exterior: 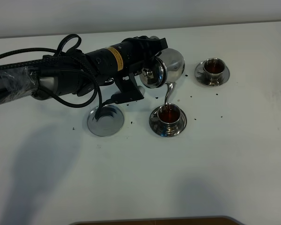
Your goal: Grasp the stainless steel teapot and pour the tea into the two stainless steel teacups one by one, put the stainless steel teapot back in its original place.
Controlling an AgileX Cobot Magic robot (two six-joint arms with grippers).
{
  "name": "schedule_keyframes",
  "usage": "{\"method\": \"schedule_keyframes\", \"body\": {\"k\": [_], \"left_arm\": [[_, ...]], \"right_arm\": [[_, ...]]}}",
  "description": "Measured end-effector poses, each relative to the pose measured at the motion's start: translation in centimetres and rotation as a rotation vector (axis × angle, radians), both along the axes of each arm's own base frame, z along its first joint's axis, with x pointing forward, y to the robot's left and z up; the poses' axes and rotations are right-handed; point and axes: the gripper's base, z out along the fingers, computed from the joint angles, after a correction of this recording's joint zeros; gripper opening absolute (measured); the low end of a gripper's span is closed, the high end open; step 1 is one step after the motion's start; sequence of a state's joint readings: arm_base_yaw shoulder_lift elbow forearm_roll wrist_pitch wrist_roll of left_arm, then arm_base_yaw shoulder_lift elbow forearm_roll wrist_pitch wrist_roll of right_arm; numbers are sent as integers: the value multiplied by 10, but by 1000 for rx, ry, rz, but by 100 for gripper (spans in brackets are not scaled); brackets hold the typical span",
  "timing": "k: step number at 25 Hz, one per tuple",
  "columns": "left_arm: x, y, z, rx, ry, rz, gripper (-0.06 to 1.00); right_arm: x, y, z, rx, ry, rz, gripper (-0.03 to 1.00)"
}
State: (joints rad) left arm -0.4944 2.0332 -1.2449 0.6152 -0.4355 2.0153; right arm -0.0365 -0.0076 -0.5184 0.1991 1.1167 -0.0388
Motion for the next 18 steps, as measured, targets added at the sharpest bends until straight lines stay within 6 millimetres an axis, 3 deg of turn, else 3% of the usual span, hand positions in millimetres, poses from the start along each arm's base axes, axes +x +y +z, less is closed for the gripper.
{"method": "schedule_keyframes", "body": {"k": [18], "left_arm": [[0,-1,1,11,-33,-23,24]], "right_arm": [[0,0,0,0,0,0,24]]}}
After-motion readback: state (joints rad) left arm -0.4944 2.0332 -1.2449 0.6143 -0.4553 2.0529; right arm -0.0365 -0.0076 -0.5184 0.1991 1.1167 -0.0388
